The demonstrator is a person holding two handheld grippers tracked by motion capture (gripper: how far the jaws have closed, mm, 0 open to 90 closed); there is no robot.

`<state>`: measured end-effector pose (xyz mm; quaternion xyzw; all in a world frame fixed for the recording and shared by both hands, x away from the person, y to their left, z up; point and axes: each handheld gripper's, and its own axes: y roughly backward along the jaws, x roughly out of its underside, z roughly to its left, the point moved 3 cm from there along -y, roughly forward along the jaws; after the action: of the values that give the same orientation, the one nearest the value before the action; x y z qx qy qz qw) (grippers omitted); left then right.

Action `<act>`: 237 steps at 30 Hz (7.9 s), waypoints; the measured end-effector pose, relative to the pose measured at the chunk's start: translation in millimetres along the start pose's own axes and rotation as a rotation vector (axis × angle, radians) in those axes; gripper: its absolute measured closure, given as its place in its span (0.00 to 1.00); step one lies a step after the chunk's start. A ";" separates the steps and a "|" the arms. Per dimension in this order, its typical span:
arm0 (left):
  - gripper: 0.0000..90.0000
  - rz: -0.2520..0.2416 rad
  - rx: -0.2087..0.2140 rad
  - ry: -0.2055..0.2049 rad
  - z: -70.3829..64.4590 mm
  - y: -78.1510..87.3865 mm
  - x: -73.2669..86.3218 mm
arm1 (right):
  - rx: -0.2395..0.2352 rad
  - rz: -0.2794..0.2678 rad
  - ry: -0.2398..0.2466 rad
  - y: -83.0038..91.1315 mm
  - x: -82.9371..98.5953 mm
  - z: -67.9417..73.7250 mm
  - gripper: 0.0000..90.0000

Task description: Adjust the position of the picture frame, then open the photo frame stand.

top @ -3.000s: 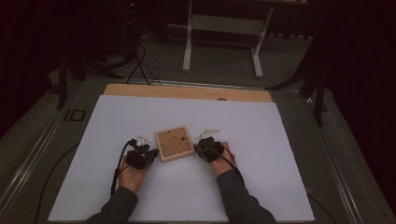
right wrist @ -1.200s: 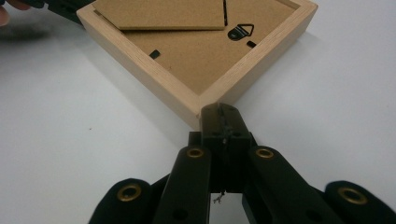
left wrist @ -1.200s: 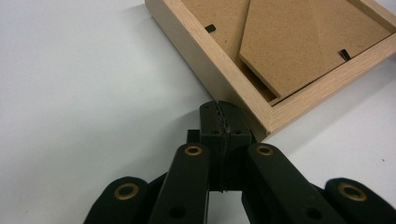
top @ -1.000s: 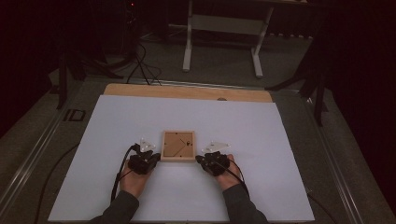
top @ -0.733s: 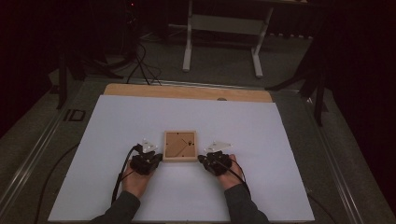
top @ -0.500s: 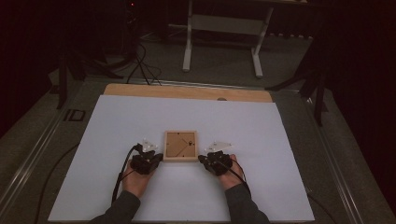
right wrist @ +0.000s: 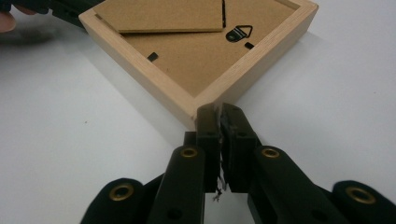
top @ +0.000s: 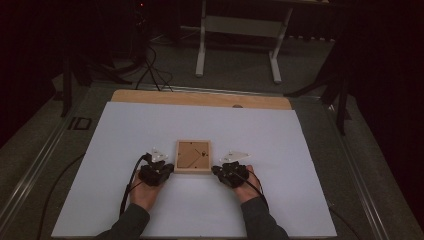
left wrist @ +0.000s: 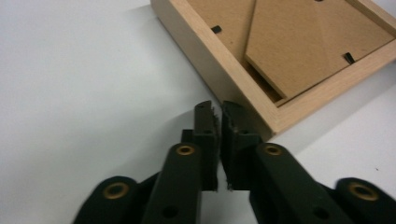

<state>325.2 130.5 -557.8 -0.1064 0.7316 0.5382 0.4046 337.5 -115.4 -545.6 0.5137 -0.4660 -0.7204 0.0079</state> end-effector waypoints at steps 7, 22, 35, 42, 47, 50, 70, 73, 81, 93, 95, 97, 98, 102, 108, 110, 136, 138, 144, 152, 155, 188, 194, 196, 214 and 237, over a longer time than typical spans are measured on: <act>0.89 -0.013 -0.014 0.029 7.5 3.8 -1.3 | 0.023 -0.024 -0.007 3.0 -1.7 -2.0 0.92; 0.79 -0.078 -0.020 0.044 10.7 16.9 -8.2 | 0.040 -0.084 0.030 8.0 -8.1 8.4 0.91; 0.70 -0.146 0.024 0.031 4.5 29.3 -20.2 | 0.028 -0.094 0.060 5.0 -7.6 16.0 0.97; 0.63 -0.172 0.055 0.024 -1.3 33.2 -23.9 | 0.023 -0.099 0.067 3.4 -8.0 17.3 1.00; 0.59 -0.159 0.083 0.015 -5.4 31.2 -25.6 | 0.016 -0.101 0.065 3.4 -7.6 16.3 1.00; 0.57 -0.154 0.086 -0.005 -8.3 29.8 -27.6 | 0.013 -0.103 0.064 3.1 -7.6 16.1 1.00; 0.55 -0.032 0.107 -0.093 -22.5 9.5 -39.3 | 0.011 -0.111 0.047 2.6 -7.1 14.5 1.00; 0.55 -0.015 0.103 -0.093 -23.1 7.2 -41.1 | 0.008 -0.113 0.039 2.6 -6.8 14.3 1.00; 0.51 0.018 0.109 -0.084 -24.1 0.4 -43.8 | 0.005 -0.115 0.041 2.6 -6.6 13.9 1.00; 0.50 0.047 0.074 -0.135 -29.2 -7.0 -45.9 | 0.000 -0.121 0.039 2.6 -6.0 13.7 0.99; 0.51 0.052 0.064 -0.143 -29.8 -7.9 -46.4 | 0.001 -0.121 0.040 2.6 -6.0 13.7 0.99; 0.55 0.065 0.051 -0.161 -30.2 -8.4 -47.3 | 0.001 -0.122 0.040 2.5 -5.9 13.8 0.99; 0.55 0.065 0.051 -0.161 -30.2 -8.4 -47.3 | 0.001 -0.122 0.040 2.5 -5.9 13.8 0.99; 0.56 0.112 0.043 -0.185 -31.7 -9.5 -52.4 | 0.003 -0.124 0.043 2.5 -5.9 13.6 0.99; 0.56 0.104 0.047 -0.190 -32.4 -4.1 -58.4 | 0.001 -0.122 0.041 2.6 -5.8 13.6 0.99; 0.56 0.092 0.052 -0.183 -32.3 -1.6 -60.7 | 0.000 -0.123 0.041 2.6 -5.7 13.5 0.99; 0.49 0.092 0.125 -0.061 -23.2 1.0 -52.9 | 0.004 -0.123 0.045 2.6 -5.6 13.7 0.99; 0.50 0.104 0.139 -0.045 -21.9 1.7 -51.7 | 0.003 -0.124 0.045 2.6 -5.6 13.7 0.99; 0.52 0.126 0.162 -0.022 -21.8 1.2 -50.5 | 0.006 -0.125 0.048 2.5 -5.6 13.8 0.99; 0.55 0.134 0.190 0.025 -18.5 1.6 -52.0 | 0.005 -0.125 0.048 2.5 -5.6 13.7 0.99; 0.55 0.122 0.204 0.044 -17.8 2.9 -53.5 | 0.006 -0.127 0.050 2.4 -5.7 13.6 0.99; 0.55 0.118 0.297 0.201 -14.5 -8.0 -67.8 | 0.007 -0.130 0.053 2.0 -5.8 13.7 0.98; 0.60 0.128 0.309 0.219 -13.6 -11.4 -69.7 | 0.006 -0.130 0.053 1.9 -5.8 13.6 0.98; 0.61 0.129 0.317 0.227 -13.0 -12.1 -70.1 | 0.007 -0.129 0.053 2.0 -5.8 13.7 0.98; 0.64 0.145 0.329 0.278 -7.4 -15.4 -71.8 | 0.005 -0.131 0.052 1.8 -5.8 13.5 0.97; 0.65 0.083 0.257 0.117 -24.6 0.9 -69.8 | 0.015 -0.147 0.035 9.8 -12.0 7.8 0.73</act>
<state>358.3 89.8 -505.5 -0.0545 0.8205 0.4494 0.3490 332.8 -109.9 -529.8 0.5592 -0.4323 -0.7063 -0.0409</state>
